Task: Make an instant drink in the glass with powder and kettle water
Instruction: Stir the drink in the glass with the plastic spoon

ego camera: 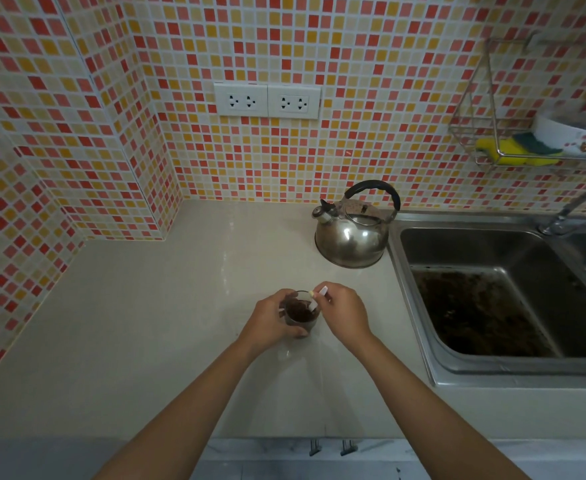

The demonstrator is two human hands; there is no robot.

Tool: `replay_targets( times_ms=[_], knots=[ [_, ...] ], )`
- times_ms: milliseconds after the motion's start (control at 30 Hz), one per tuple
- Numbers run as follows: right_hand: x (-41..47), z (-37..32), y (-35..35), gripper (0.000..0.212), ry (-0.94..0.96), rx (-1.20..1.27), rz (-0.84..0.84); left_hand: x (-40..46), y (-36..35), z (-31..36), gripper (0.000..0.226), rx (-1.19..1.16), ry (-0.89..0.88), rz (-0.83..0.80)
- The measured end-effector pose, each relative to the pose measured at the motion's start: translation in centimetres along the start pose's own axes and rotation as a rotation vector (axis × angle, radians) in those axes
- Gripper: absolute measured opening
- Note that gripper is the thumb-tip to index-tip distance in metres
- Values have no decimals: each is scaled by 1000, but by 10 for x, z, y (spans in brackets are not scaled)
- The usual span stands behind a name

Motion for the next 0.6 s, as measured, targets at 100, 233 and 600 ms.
replay_targets(
  times_ms=[100, 233, 600],
  knots=[
    [1, 1, -2, 18, -133, 149, -19, 0, 0, -1, 80, -5, 1, 0],
    [-2, -1, 2, 36, -222, 422, 41, 0, 2, -4, 80, -30, -10, -2],
    [-5, -13, 6, 18, 224, -149, -33, 1, 2, -3, 76, -7, -34, -21]
  ],
)
Point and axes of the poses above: each hand's wrist, its own x-axis towards the middle knuckle, its own y-axis out of the back of the hand, z = x × y, the point moved 1 cm from there along x, towards the middle knuckle, and after that the axes turned 11 degrees about -y, right-handed, at the moved point
